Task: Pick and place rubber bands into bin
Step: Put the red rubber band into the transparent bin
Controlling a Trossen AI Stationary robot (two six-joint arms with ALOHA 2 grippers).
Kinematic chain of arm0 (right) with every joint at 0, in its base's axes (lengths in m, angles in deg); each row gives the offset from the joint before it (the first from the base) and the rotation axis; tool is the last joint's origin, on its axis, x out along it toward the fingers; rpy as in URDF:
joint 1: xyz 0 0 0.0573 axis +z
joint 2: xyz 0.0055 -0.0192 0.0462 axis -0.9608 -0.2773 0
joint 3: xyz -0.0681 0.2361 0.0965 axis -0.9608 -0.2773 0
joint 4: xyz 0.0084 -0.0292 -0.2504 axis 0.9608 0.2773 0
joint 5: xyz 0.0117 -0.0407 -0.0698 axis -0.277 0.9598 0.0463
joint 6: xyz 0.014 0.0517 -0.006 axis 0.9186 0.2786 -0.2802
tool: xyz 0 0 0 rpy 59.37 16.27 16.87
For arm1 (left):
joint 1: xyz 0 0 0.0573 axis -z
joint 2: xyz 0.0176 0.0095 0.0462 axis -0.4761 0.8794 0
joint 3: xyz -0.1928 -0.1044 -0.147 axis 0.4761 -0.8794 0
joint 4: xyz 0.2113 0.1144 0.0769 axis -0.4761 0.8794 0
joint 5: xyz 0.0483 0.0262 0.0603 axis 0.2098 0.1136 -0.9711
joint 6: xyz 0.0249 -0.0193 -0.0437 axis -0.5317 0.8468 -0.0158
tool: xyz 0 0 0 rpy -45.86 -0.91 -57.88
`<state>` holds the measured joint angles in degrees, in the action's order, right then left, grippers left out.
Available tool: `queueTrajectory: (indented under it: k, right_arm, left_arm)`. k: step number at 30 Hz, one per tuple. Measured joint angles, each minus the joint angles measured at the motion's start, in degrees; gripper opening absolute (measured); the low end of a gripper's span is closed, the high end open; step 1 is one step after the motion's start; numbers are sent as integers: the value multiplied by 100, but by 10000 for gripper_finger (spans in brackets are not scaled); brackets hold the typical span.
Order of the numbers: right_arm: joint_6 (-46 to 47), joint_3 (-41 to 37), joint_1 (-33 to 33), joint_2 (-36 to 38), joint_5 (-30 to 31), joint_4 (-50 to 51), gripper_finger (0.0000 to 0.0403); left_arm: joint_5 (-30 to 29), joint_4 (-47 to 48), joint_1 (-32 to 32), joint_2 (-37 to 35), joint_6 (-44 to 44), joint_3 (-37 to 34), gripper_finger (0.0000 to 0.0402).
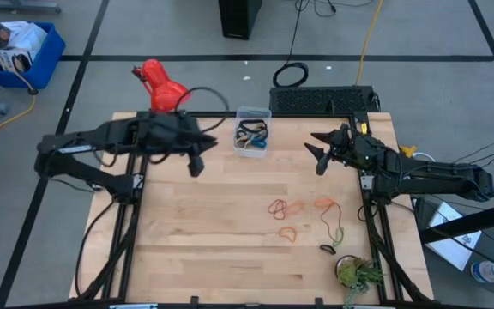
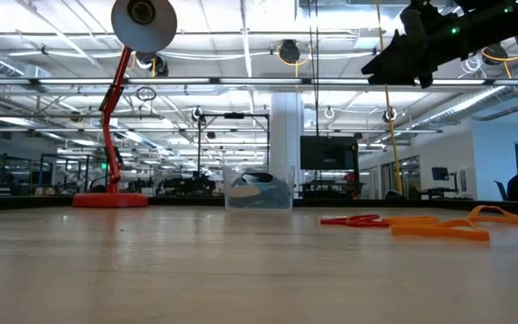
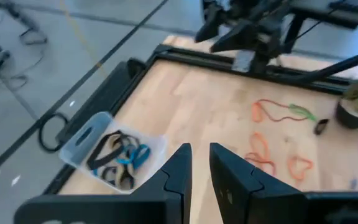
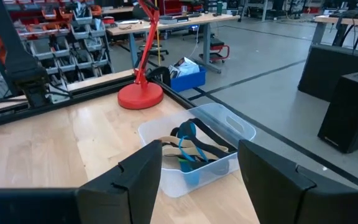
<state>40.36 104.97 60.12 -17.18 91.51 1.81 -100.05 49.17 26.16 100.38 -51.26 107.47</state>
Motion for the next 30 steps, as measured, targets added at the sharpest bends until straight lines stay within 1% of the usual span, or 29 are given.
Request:
queueTrajectory:
  k: [2, 5, 7, 12, 16, 20, 25, 30]
  right_arm:
    - [-3, 0, 0, 0, 3, -2, 208]
    - [-7, 0, 0, 0, 3, -2, 208]
    - [-9, 0, 0, 0, 5, -6, 208]
    - [-6, 0, -2, -2, 7, -4, 208]
    - [215, 0, -2, -2, 5, -14, 208]
    - [378, 0, -2, -4, 7, -28, 208]
    - [613, 0, 2, -4, -15, -28, 208]
    - [1173, 0, 2, -9, -154, -138, 208]
  left_arm:
    - [6, -325, 89, -427, 35, -640, 63]
    - [11, -1184, 217, -1051, -38, -1584, 63]
    - [65, -1585, 281, -1465, -52, -2155, 63]
    - [91, -1899, 427, -2453, 153, -3279, 63]
    - [91, -2140, 551, -3230, 373, -3993, 63]
    - [91, -2425, 621, -3998, 337, -4655, 63]
    - [90, -2621, 626, -4866, 219, -5303, 63]
    - [90, -2602, 626, -5633, 184, -5815, 63]
